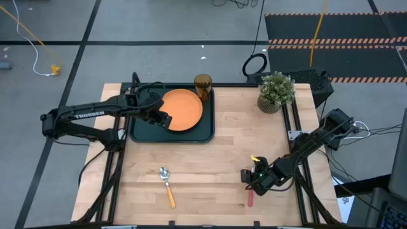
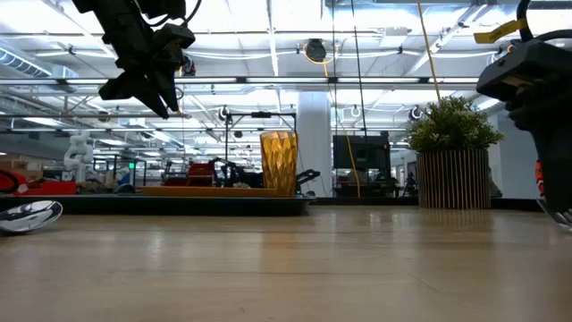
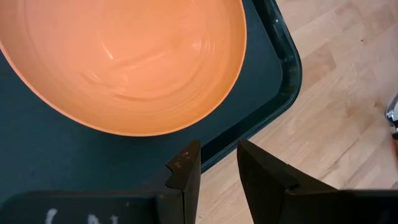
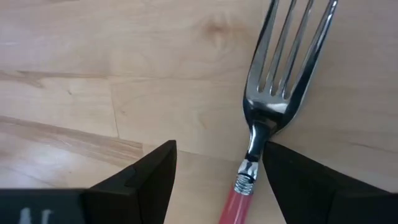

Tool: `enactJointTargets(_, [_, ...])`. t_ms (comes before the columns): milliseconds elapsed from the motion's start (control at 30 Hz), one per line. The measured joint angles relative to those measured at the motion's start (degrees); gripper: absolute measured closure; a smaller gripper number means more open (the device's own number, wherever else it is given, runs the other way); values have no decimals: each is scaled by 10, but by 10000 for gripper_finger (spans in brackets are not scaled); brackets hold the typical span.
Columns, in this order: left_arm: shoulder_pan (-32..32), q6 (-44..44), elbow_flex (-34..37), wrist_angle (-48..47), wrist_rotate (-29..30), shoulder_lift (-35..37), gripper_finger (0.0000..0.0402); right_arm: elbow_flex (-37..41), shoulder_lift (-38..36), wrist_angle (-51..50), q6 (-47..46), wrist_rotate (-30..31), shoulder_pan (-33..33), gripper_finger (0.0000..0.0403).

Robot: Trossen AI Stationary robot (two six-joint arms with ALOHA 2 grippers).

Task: Pick and place plate/cup/fork/spoon on tray
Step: Put the pink fork on the black serving tray to the left of the orange plate

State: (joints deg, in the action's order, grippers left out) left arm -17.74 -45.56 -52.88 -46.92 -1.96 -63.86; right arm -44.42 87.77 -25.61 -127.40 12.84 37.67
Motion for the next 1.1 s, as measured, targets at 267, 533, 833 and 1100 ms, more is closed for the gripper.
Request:
enactJointTargets(267, [0, -11, 0, 0, 3, 0, 295, 0, 0, -8, 8, -12, -1, 212])
enactJointTargets(533, [0, -22, 0, 0, 5, 0, 295, 1, 0, -23, 22, -24, 0, 283])
enactJointTargets(833, [0, -30, 0, 2, 21, 0, 295, 0, 0, -39, 47, -41, 0, 332])
enactJointTargets(1100, [0, -30, 0, 3, 33, 0, 295, 0, 0, -65, 60, -55, -14, 344])
